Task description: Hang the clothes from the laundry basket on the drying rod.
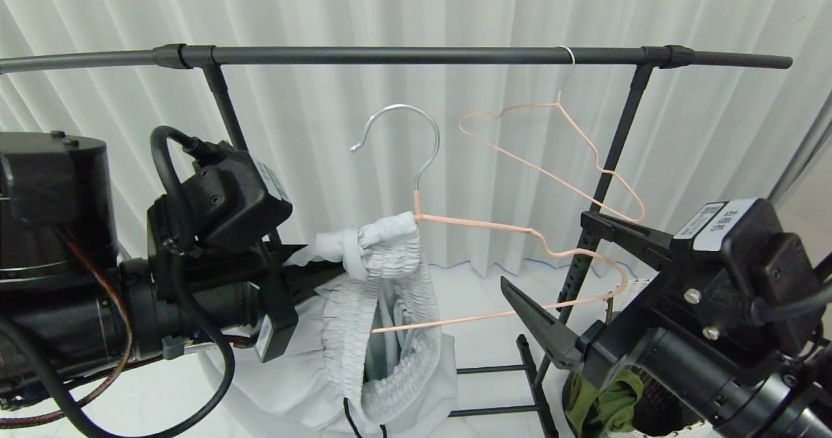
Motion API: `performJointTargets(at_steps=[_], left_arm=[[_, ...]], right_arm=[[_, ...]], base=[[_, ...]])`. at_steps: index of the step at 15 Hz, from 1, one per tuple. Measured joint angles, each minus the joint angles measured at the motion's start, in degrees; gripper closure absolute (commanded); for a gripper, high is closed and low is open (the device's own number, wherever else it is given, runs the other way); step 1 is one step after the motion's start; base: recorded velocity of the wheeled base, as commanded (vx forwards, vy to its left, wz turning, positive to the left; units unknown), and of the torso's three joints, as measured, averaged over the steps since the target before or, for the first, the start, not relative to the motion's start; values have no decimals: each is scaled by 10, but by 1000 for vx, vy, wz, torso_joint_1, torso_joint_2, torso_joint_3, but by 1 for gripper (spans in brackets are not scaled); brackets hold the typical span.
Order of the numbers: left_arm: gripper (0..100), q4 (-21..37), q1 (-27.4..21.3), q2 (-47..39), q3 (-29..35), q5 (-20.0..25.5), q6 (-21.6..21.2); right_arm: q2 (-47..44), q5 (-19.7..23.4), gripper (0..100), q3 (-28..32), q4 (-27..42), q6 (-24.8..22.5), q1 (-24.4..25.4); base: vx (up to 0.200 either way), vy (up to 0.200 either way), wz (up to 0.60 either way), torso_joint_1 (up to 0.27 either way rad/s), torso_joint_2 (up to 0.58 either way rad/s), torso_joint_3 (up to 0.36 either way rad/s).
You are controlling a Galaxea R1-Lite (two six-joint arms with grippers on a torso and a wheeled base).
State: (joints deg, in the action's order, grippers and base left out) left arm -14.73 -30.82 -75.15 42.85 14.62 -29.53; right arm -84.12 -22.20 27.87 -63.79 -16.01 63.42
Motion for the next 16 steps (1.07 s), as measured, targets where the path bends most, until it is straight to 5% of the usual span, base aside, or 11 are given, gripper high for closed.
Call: performJointTargets(at_steps=[7,12,16], left_arm=[[100,-7,42,-6,-7,-90,8],[100,-7,40,1,33,-117,74],[100,-9,8,10,60,-117,107]], right_arm=[[11,2,0,-31,3,32,-8],[-21,1,0,-25,32,181,34],[-104,0,0,48,42,273,61]], base=[[0,0,0,0,0,0],[0,0,0,0,0,0],[0,0,0,0,0,0]])
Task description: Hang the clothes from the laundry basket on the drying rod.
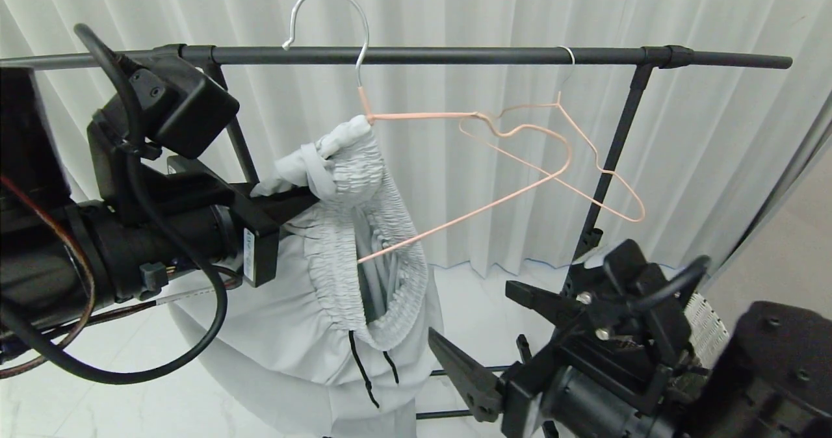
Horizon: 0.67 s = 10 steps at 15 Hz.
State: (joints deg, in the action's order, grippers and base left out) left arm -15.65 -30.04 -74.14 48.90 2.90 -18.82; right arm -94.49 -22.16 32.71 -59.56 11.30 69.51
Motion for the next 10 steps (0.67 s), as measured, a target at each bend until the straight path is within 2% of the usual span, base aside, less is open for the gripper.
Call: performJointTargets(at_steps=[3,6,9,10], left_arm=[[100,0,-14,5,2,0,0],[100,0,-20,12,4,0,0],[100,0,-24,20,2,0,-1],[100,0,-25,21,1,0,-1]], right_arm=[[-66,-1,0,60,1,38,-14],[-104,-4,0,79,0,52,-41],[-128,-26,0,92,0,59,-54],[-133,-32,100,93,0,60,-55]], base=[[0,0,0,0,0,0],[0,0,0,0,0,0],[0,0,0,0,0,0],[0,0,0,0,0,0]])
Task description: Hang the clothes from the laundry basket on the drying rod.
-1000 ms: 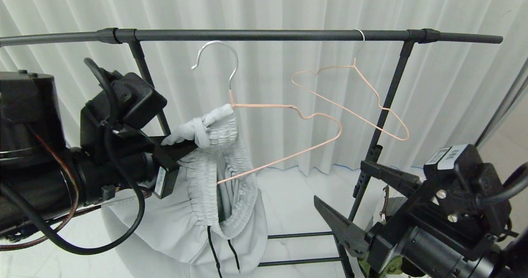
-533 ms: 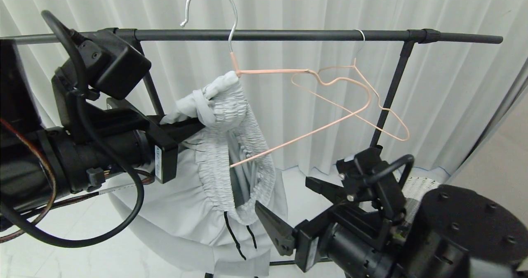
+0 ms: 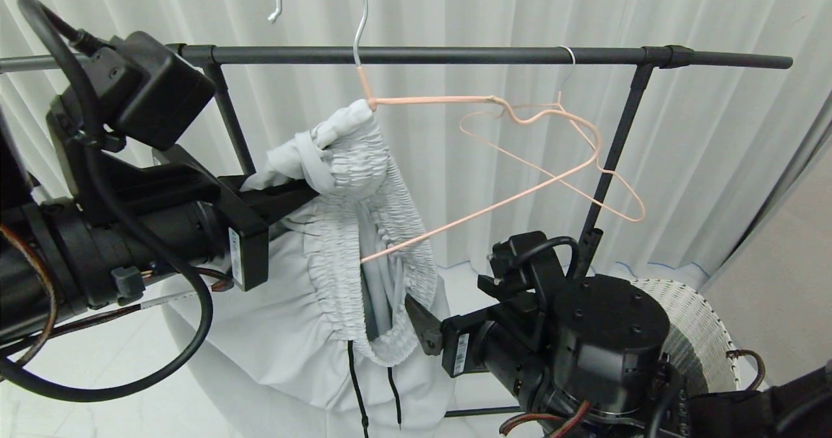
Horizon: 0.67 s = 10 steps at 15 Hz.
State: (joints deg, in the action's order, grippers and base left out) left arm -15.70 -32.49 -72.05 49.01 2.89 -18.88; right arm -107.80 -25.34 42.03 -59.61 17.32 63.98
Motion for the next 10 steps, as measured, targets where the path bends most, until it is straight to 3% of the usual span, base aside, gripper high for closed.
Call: performJointTargets(at_steps=[5,10], left_arm=[[100,0,5,4,-16,-11,-6],[100,0,11,14,-55,-50,-19]], right_arm=[[-7,-31,100,-1,-1,-1,-16],[6,-37,100,-15,-1,-18,-96]], base=[[0,0,0,0,0,0],[0,0,0,0,0,0]])
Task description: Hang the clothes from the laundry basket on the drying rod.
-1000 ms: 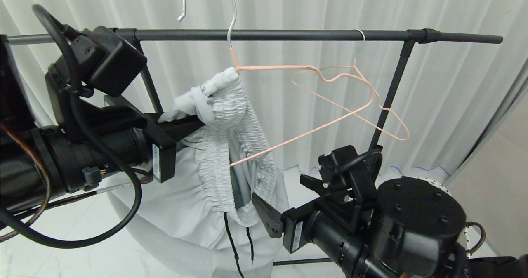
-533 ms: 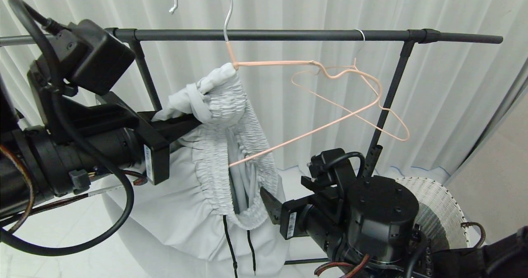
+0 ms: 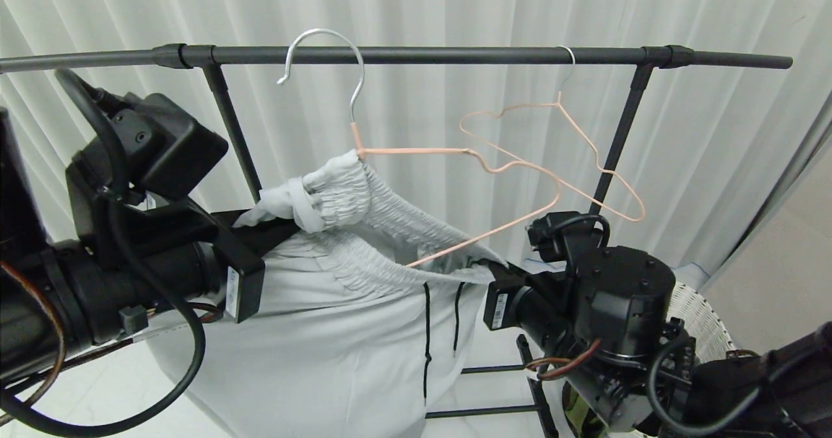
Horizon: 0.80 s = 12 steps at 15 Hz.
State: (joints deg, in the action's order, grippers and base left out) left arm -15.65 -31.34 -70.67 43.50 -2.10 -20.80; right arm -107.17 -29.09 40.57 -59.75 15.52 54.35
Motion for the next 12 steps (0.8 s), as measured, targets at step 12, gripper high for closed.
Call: performJointTargets(at_steps=[12], left_arm=[[100,-63,37,16,-108,-13,-137]], right_arm=[[16,-2,100,-1,0,-27,-108]], base=[[0,0,0,0,0,0]])
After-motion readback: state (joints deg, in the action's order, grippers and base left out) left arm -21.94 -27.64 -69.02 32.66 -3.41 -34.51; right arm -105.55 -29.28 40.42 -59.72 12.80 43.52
